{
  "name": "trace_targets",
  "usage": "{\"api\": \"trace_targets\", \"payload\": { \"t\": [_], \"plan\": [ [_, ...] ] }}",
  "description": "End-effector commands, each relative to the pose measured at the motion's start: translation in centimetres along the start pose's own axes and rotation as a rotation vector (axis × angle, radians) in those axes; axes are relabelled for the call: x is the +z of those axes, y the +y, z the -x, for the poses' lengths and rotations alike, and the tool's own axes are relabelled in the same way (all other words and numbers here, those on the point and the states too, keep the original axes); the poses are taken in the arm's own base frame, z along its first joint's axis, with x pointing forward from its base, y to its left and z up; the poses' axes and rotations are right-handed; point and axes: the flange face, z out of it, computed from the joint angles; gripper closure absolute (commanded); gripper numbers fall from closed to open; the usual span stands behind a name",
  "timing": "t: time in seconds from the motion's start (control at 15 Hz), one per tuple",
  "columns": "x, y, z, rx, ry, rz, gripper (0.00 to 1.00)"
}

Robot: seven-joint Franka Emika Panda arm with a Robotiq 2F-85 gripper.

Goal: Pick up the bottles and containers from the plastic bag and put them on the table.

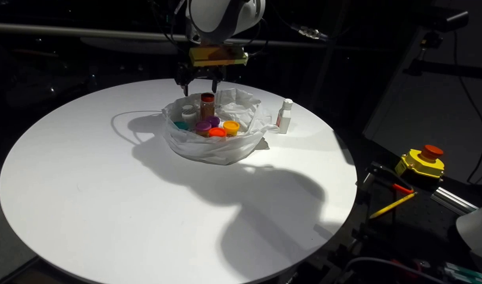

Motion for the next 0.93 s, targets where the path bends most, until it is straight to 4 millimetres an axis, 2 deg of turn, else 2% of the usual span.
{"api": "trace_targets", "payload": {
  "t": [0.0,0.27,0.6,0.87],
  "plan": [
    [-0.1,0.4,-2.4,0.08,0.002,0.008,0.0],
    [-0.4,0.8,-1.8,0.118,-0.037,0.029,0.0],
    [0.5,1.3,-0.8,0.142,-0.089,0.077,0.0],
    [1.0,2.0,-1.5,0.179,-0.083,0.035,0.0]
  ]
}}
